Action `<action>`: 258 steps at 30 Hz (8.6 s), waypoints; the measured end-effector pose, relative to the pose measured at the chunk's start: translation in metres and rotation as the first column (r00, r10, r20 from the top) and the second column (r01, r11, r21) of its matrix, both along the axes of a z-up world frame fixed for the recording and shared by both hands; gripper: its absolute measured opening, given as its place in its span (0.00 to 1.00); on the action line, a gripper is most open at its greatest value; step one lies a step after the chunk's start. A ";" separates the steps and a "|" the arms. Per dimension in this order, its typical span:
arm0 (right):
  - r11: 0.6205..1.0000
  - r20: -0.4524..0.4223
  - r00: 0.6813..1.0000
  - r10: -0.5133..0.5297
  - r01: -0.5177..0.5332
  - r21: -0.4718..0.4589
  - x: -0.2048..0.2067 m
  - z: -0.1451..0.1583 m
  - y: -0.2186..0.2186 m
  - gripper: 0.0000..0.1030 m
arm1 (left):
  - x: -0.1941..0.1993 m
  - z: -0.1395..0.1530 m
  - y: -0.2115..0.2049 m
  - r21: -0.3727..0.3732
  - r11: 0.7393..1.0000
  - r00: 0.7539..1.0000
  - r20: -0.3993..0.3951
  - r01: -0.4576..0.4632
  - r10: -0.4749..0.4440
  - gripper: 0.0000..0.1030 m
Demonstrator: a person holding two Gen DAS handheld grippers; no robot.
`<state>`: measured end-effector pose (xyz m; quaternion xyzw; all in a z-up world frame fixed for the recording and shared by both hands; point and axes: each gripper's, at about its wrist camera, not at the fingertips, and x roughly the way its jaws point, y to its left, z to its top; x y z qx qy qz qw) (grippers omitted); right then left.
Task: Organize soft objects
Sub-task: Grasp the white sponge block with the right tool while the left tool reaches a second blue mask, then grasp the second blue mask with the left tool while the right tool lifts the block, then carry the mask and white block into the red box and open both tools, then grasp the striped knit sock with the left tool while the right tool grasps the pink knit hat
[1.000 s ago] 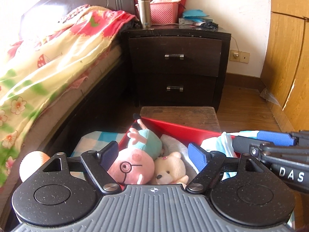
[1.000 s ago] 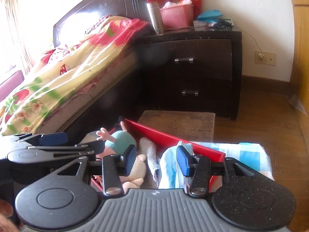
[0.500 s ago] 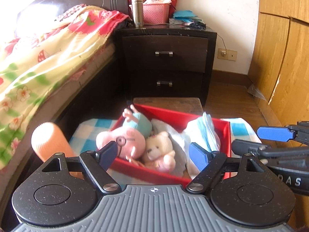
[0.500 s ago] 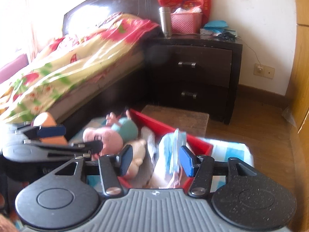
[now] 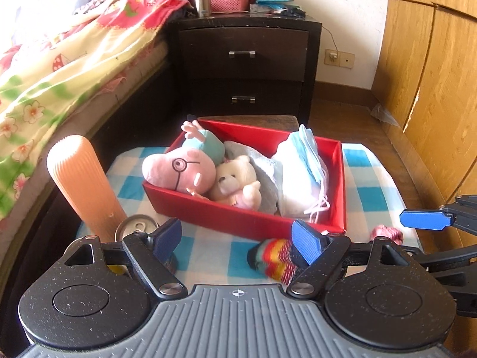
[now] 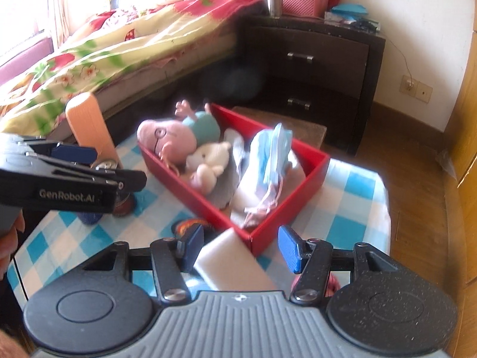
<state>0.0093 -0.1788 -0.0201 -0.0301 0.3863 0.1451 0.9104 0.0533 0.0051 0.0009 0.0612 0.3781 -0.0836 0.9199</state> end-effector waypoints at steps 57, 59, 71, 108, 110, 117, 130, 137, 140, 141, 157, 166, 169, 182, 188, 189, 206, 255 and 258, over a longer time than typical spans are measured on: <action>0.974 -0.289 0.953 0.095 -0.029 0.226 0.003 -0.042 -0.010 0.00 | -0.034 -0.031 -0.006 0.039 0.983 0.977 -0.122 0.180 -0.174 0.79; 0.971 -0.272 0.960 0.067 0.001 0.240 0.003 -0.041 -0.016 0.00 | -0.033 -0.033 -0.006 0.030 0.984 0.976 -0.134 0.177 -0.171 0.79; 0.959 -0.222 0.942 0.250 -0.273 -0.080 0.040 -0.082 0.035 0.61 | -0.022 -0.041 0.011 -0.095 0.981 0.955 -0.233 0.167 -0.185 0.79; 0.928 -0.234 0.971 -0.054 0.135 0.347 0.017 -0.018 -0.071 0.00 | -0.032 -0.088 -0.042 -0.170 0.944 0.910 -0.264 0.283 -0.320 0.19; 0.929 -0.227 0.972 -0.052 0.130 0.345 0.015 -0.017 -0.070 0.00 | -0.050 -0.074 -0.044 -0.185 0.921 0.901 -0.213 0.342 -0.377 0.18; 0.925 -0.196 0.979 -0.058 0.127 0.358 0.011 -0.008 -0.070 0.00 | -0.082 -0.061 -0.035 -0.235 0.896 0.886 -0.191 0.377 -0.423 0.18; 0.939 -0.173 0.984 -0.048 0.104 0.329 0.013 -0.003 -0.057 0.00 | -0.044 -0.031 0.008 -0.265 0.944 0.964 -0.126 0.196 -0.236 0.19; 0.960 -0.234 0.971 -0.041 0.104 0.262 0.016 -0.024 -0.046 0.00 | -0.038 -0.030 0.010 -0.280 0.943 0.966 -0.132 0.178 -0.222 0.20; 0.953 -0.216 0.976 -0.039 0.101 0.286 0.017 -0.017 -0.045 0.00 | -0.036 -0.022 0.012 -0.295 0.939 0.970 -0.107 0.176 -0.216 0.20; 0.950 -0.206 0.978 -0.037 0.099 0.297 0.017 -0.012 -0.045 0.00 | -0.035 -0.017 0.012 -0.298 0.938 0.973 -0.093 0.176 -0.212 0.20; 0.897 -0.021 0.995 -0.093 0.093 0.432 0.017 0.048 -0.041 0.00 | -0.006 0.038 0.027 -0.341 0.934 0.994 0.069 0.105 -0.086 0.21; 0.882 0.129 0.982 -0.141 0.066 0.466 0.019 0.083 -0.034 0.00 | 0.012 0.055 0.022 -0.322 0.943 0.989 0.141 0.088 -0.044 0.22; 0.875 0.165 0.974 -0.153 0.056 0.480 0.022 0.092 -0.031 0.00 | 0.018 0.060 0.021 -0.326 0.941 0.987 0.157 0.088 -0.038 0.22; 0.876 0.241 0.951 -0.192 0.056 0.479 0.055 0.091 -0.024 0.00 | 0.061 0.053 0.013 -0.320 0.946 0.988 0.155 0.045 0.006 0.23; 0.864 0.215 0.952 -0.220 0.087 0.496 0.082 0.070 -0.027 0.00 | 0.085 0.036 0.008 -0.281 0.960 0.990 0.138 0.015 0.024 0.24; 0.865 0.209 0.952 -0.225 0.096 0.493 0.087 0.065 -0.026 0.00 | 0.089 0.033 0.008 -0.274 0.962 0.991 0.131 0.009 0.028 0.24; 0.886 0.080 0.973 -0.215 0.160 0.435 0.136 -0.005 -0.016 0.06 | 0.115 -0.006 0.000 -0.175 0.984 0.997 0.057 -0.031 0.042 0.51; 0.957 -0.279 0.924 -0.260 0.284 0.050 0.053 -0.069 -0.074 0.34 | 0.031 -0.114 -0.011 -0.018 1.000 0.950 -0.313 0.003 -0.008 0.18; 0.956 -0.294 0.915 -0.275 0.294 0.020 0.050 -0.077 -0.073 0.34 | 0.024 -0.110 -0.008 -0.034 0.999 0.945 -0.326 0.011 -0.021 0.15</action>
